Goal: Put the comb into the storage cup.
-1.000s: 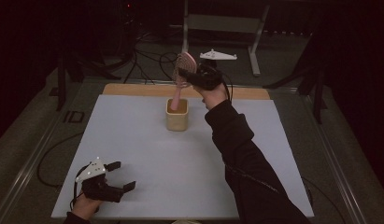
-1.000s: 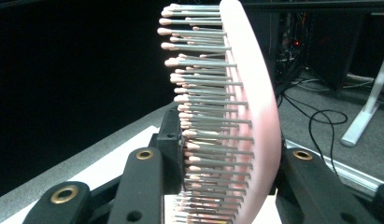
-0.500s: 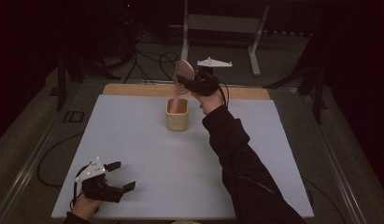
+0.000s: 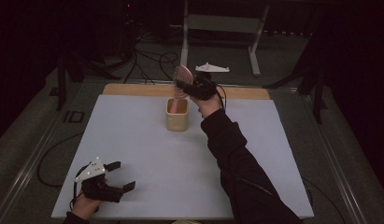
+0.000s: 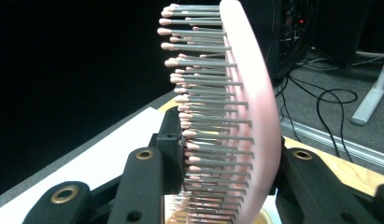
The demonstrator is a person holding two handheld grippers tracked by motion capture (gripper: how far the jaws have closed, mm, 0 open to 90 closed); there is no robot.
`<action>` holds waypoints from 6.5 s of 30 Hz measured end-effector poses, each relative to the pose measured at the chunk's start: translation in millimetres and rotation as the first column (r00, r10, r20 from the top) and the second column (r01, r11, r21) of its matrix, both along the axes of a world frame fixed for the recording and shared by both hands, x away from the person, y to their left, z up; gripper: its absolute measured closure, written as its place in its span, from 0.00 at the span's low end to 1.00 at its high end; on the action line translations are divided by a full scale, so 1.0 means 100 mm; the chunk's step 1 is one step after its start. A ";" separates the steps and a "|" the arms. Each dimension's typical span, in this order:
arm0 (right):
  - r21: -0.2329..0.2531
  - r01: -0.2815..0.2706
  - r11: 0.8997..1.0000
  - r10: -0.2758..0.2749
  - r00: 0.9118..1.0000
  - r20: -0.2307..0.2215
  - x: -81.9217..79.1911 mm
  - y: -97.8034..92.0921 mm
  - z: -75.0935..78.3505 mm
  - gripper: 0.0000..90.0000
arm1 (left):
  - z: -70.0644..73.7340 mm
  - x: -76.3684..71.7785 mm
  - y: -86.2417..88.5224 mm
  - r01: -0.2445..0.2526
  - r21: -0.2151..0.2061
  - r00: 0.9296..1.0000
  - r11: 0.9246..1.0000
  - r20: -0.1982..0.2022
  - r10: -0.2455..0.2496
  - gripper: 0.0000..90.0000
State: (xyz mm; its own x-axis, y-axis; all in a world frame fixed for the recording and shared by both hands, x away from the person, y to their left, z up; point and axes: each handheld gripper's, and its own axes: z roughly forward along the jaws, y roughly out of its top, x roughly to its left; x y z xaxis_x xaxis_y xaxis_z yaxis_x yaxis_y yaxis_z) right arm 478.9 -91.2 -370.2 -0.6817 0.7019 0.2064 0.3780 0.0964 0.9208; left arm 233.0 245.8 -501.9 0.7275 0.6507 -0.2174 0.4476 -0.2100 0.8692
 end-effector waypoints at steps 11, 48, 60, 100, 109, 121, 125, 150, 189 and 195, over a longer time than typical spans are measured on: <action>0.003 0.009 1.000 -0.009 1.000 -0.020 0.01 0.01 -0.16 0.71 | 0.00 0.00 0.00 0.002 0.000 1.000 1.000 -0.001 -0.002 0.00; 0.011 0.019 1.000 -0.017 0.995 -0.094 0.07 -0.12 -0.44 0.71 | -0.01 0.01 0.00 0.008 0.001 1.000 1.000 -0.004 -0.008 0.00; 0.011 0.032 0.999 -0.031 0.992 -0.126 0.11 -0.22 -0.46 0.69 | -0.01 0.01 0.00 0.008 0.001 1.000 1.000 -0.005 -0.008 0.00; -0.024 0.027 0.999 -0.031 0.983 -0.180 0.11 -0.27 -0.43 0.10 | -0.01 0.01 -0.01 0.011 0.007 1.000 1.000 -0.003 -0.011 0.00; -0.030 0.015 0.999 -0.020 0.985 -0.173 0.10 -0.30 -0.43 0.10 | -0.01 0.00 -0.01 0.010 0.009 1.000 1.000 -0.002 -0.010 0.00; -0.074 0.015 0.997 -0.023 0.995 -0.101 0.04 -0.36 -0.42 0.10 | -0.02 0.01 -0.03 0.014 0.010 1.000 1.000 -0.003 -0.014 0.00; -0.082 0.008 0.997 -0.016 0.996 -0.092 0.02 -0.38 -0.40 0.10 | -0.01 0.01 -0.02 0.013 0.009 1.000 1.000 -0.003 -0.013 0.00; -0.105 -0.030 0.994 0.021 0.996 -0.087 -0.31 -0.62 -0.50 0.10 | 0.00 0.00 -0.02 0.010 0.005 1.000 1.000 0.003 -0.010 0.00; -0.111 -0.088 0.990 0.081 0.994 -0.066 -0.99 -1.12 -0.81 0.10 | -0.01 -0.01 -0.03 0.017 0.011 1.000 1.000 0.000 -0.017 0.00; -0.135 -0.097 0.986 0.087 0.993 -0.075 -1.09 -1.19 -0.94 0.10 | -0.01 -0.01 -0.03 0.015 0.009 1.000 1.000 0.001 -0.015 0.00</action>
